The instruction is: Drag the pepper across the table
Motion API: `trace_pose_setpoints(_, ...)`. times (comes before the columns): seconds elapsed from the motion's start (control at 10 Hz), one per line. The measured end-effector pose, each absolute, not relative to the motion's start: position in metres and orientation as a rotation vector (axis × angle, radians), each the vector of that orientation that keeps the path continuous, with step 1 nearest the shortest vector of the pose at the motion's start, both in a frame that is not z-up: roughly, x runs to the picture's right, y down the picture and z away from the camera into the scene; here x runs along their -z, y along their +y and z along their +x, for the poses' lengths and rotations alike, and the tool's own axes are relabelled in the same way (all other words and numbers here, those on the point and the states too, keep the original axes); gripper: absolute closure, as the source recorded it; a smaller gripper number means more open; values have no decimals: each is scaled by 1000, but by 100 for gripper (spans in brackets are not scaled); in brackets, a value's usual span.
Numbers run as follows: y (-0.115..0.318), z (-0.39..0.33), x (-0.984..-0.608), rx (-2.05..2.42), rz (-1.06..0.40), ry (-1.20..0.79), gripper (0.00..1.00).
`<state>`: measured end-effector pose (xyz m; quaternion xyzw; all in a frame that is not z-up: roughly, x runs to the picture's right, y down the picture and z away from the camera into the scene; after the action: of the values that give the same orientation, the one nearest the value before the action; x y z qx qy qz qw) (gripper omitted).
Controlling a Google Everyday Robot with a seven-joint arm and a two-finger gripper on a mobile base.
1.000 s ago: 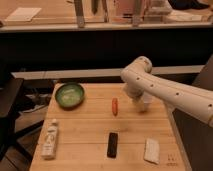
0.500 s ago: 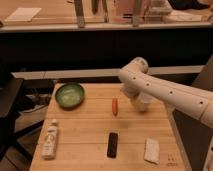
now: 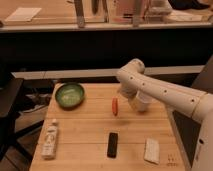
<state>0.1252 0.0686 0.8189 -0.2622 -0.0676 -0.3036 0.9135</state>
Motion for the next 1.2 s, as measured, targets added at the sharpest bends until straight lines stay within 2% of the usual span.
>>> trace_pose_setpoints(1.2, 94, 100, -878, 759, -572, -230, 20)
